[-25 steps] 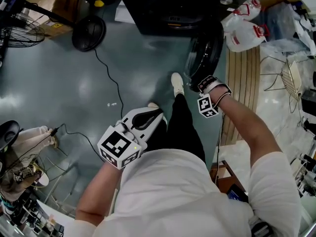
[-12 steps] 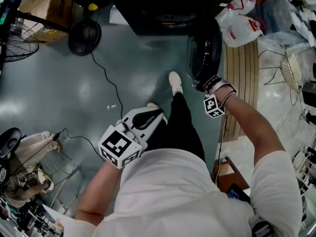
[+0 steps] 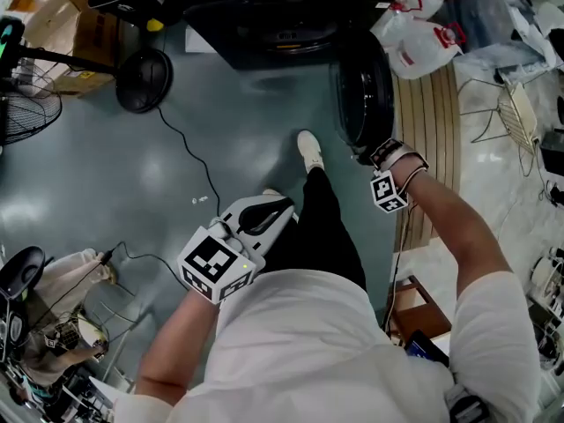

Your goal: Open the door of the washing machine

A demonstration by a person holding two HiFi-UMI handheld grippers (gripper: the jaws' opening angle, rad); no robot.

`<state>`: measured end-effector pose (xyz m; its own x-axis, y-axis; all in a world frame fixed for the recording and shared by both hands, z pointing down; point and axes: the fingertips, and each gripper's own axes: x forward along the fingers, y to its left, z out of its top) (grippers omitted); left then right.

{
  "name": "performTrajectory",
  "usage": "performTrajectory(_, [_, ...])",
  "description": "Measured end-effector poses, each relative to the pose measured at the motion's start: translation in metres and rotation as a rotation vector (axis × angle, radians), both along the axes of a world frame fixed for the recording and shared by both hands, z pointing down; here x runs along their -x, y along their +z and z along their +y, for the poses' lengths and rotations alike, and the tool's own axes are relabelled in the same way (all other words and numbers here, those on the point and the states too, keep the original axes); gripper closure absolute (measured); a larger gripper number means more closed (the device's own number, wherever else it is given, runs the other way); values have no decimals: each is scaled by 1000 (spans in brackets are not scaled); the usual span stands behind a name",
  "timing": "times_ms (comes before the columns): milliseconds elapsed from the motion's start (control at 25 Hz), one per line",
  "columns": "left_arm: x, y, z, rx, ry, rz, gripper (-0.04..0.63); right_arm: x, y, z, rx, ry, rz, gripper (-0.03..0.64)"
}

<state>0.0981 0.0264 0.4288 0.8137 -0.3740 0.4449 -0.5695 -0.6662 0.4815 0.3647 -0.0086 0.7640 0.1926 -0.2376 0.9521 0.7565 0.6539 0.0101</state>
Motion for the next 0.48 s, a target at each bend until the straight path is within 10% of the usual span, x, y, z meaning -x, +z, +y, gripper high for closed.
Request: performTrajectory(480, [-13,4,-11,4,31,-1,571,-21,2,-2,-3,100,-14,546])
